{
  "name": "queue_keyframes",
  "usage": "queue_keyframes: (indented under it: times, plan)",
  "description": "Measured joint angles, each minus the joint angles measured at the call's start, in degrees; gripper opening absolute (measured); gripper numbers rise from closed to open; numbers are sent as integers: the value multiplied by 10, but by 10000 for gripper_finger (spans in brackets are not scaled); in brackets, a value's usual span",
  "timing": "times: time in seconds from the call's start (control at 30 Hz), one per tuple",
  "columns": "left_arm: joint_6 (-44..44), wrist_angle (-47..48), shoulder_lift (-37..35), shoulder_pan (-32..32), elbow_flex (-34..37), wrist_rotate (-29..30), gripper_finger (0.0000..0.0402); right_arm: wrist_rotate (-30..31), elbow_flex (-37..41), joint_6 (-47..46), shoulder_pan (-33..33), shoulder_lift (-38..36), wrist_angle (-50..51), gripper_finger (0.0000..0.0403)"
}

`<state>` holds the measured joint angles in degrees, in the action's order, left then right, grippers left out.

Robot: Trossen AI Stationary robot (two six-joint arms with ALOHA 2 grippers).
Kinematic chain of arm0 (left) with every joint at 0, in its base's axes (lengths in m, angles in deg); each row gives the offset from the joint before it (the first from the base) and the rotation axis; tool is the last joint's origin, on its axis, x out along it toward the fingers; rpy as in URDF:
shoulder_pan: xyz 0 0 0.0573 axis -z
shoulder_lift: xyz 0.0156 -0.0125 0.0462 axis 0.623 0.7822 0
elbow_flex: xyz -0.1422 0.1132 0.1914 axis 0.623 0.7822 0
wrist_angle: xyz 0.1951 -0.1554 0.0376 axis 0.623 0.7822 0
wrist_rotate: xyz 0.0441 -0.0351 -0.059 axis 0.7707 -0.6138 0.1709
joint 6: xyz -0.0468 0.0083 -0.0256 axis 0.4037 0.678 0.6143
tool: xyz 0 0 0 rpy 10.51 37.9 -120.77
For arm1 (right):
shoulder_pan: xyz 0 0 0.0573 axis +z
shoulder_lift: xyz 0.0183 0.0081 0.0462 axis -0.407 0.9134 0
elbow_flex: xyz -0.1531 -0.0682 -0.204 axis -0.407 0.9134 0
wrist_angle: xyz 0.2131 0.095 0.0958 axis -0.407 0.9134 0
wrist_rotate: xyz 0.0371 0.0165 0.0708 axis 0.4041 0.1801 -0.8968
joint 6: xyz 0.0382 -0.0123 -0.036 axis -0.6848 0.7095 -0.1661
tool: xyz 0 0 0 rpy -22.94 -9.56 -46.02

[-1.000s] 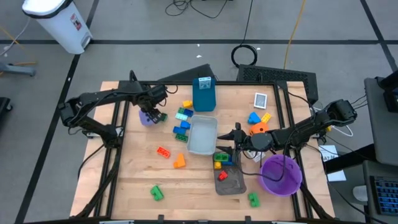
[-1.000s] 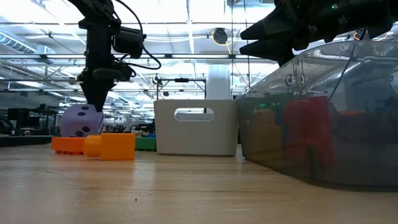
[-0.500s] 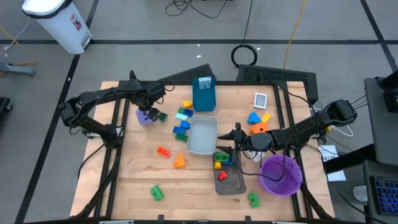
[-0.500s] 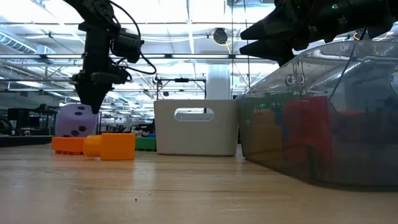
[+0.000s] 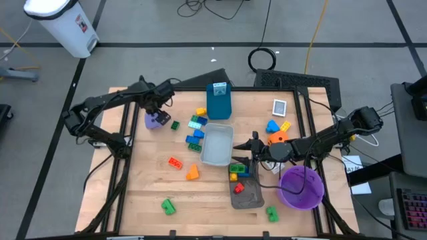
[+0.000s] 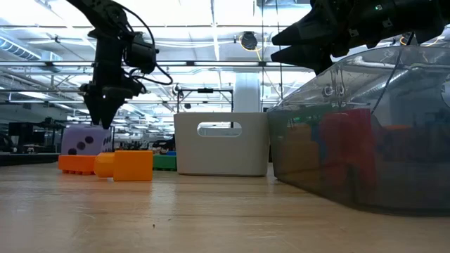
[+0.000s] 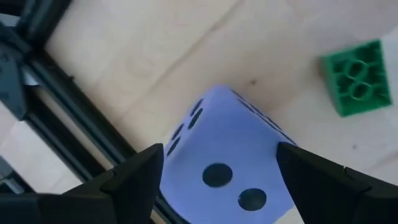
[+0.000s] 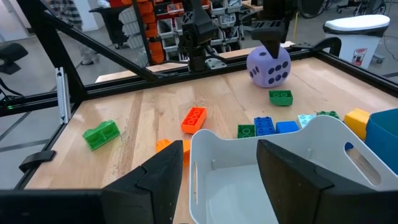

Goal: Pick & Place Toys
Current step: Put the purple dice into the white bin

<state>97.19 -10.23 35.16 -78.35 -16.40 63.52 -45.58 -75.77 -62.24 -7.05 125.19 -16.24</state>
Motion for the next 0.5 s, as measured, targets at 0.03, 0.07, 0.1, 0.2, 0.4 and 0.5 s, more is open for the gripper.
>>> queue_keyframes:
  times: [0.03, 0.07, 0.1, 0.2, 0.4, 0.5]
  plan:
    - [3, -5, 0, -3, 0, 3, 318, 0, 0, 0, 0, 0, 0, 196]
    - [8, -12, 0, -7, 0, 5, 319, 0, 0, 0, 0, 0, 0, 196]
    - [14, -20, 0, -11, 0, 5, 320, 0, 0, 0, 0, 0, 0, 196]
    - [46, -33, 0, -25, 0, 5, 321, 0, 0, 0, 0, 0, 0, 196]
    - [157, -19, 0, -53, 0, -13, 322, 0, 0, 0, 0, 0, 0, 196]
    - [221, 9, 0, -63, 0, -16, 321, 0, 0, 0, 0, 0, 1, 196]
